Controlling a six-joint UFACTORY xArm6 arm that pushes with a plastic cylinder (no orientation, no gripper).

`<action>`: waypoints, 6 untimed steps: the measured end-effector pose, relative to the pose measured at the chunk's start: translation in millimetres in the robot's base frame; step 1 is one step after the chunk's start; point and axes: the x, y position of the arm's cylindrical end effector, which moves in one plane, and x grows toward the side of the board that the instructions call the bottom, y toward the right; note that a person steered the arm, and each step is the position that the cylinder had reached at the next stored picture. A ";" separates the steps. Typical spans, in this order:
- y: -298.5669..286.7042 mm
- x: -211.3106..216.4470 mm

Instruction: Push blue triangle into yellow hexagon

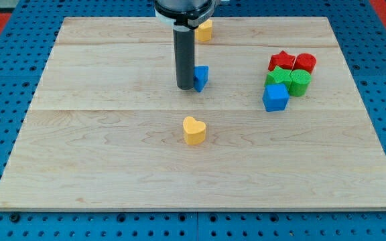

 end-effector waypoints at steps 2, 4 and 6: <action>25.3 -1.1; 29.7 -53.1; 30.0 -97.7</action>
